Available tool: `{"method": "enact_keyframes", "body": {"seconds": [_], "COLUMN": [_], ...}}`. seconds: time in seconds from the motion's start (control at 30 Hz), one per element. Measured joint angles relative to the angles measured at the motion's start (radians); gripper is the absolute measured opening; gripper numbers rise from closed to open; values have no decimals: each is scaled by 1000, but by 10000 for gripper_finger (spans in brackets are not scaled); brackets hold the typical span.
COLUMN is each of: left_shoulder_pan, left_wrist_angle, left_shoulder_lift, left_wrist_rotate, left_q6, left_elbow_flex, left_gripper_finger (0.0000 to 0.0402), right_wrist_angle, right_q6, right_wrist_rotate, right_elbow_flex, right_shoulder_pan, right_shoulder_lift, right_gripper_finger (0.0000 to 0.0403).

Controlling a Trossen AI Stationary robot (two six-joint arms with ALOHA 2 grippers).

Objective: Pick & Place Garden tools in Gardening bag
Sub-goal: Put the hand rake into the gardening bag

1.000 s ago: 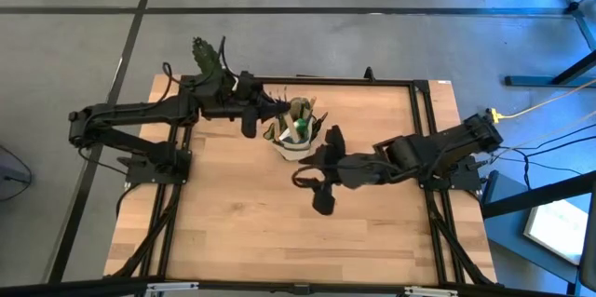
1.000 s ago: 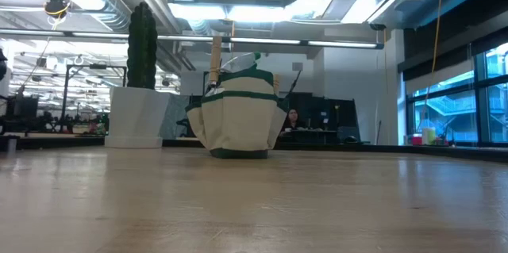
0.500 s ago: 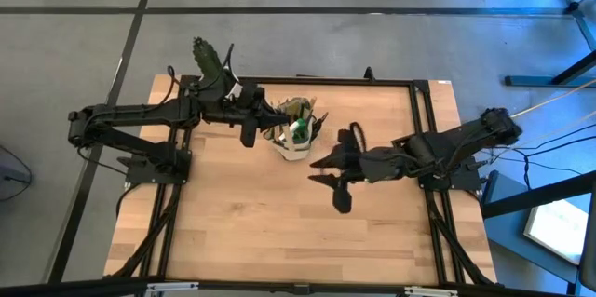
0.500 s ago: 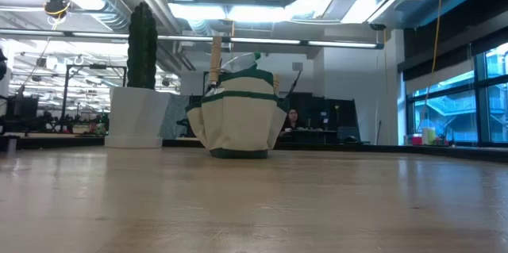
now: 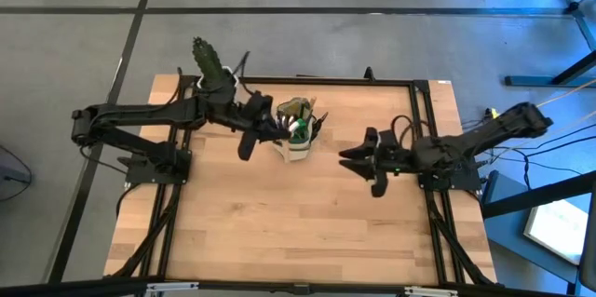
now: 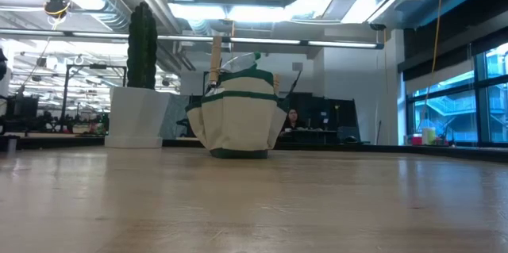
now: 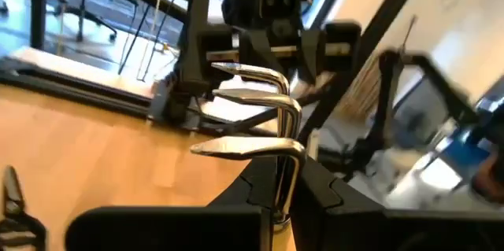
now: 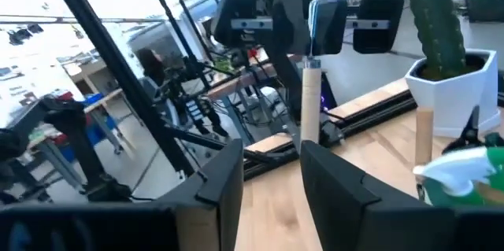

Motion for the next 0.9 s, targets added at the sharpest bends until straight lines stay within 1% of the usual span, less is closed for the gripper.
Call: {"method": "enact_keyframes", "body": {"seconds": [0.07,0.17,0.3,0.37,0.53,0.63,0.83,0.87,0.9], "left_shoulder_pan": [-1,-7,2,11,14,14,13,9,3], "left_wrist_angle": [-14,-54,-73,-71,84,163,169,168,163], "left_shoulder_lift": [20,64,153,204,339,384,373,364,354], "left_wrist_rotate": [3,7,-4,-18,-21,-23,-100,-129,-180], "left_q6": [85,277,397,414,415,405,372,351,333], "left_elbow_flex": [0,0,0,-2,-1,-1,-1,-1,-1], "left_gripper_finger": [8,9,9,9,8,8,8,8,8], "right_wrist_angle": [10,15,13,5,-20,-20,-20,-21,-24], "right_q6": [2,1,5,31,80,88,106,106,106], "right_wrist_rotate": [0,1,-1,0,-8,-11,-38,-42,-42], "right_elbow_flex": [-23,-23,-12,-12,-12,-12,-12,-12,-12], "right_shoulder_pan": [0,0,-10,-16,-18,-19,-19,-19,-19], "right_shoulder_lift": [-29,-46,-47,-47,-47,-46,-46,-46,-46], "right_gripper_finger": [130,130,130,130,130,130,130,130,130]}}
